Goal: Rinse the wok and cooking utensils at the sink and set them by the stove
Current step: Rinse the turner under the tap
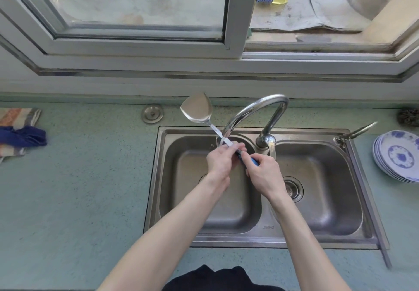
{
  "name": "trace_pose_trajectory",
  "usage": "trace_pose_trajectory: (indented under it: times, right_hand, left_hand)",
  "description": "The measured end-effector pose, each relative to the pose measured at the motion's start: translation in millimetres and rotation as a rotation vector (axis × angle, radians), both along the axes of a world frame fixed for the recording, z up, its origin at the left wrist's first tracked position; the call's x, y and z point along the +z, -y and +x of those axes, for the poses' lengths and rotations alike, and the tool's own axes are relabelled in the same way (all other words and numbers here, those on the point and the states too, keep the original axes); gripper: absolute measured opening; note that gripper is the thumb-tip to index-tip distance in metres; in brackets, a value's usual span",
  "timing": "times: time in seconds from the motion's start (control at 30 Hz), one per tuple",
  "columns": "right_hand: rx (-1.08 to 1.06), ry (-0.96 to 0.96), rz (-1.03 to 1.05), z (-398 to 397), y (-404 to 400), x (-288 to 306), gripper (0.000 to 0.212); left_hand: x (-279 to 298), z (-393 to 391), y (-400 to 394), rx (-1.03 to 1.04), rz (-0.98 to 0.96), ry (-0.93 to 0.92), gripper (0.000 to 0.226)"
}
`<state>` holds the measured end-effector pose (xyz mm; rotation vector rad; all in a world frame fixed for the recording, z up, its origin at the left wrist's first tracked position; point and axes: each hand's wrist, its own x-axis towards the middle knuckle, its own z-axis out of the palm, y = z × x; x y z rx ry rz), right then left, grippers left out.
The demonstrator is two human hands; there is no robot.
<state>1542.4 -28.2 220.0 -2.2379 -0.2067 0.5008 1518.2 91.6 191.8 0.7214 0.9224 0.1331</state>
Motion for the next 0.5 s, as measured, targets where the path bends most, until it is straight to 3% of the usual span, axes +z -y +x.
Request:
trace_pose_trajectory:
  times: [0.2, 0.4, 0.5]
  right_hand:
    - [-0.007, -0.046, 0.027, -4, -3, 1, 0.05]
    - [-0.027, -0.114, 0.061, -18, -1, 2, 0.051]
    - [-0.043, -0.13, 0.087, -24, -4, 4, 0.054]
  left_hand:
    - [0, -6, -6, -0.025, 0.034, -0.003, 0.011]
    - [1, 9, -44, 0.102, 0.048, -0.084, 0.012]
    - [-1, 13, -60, 0.21, 0.039, -0.11, 0.023]
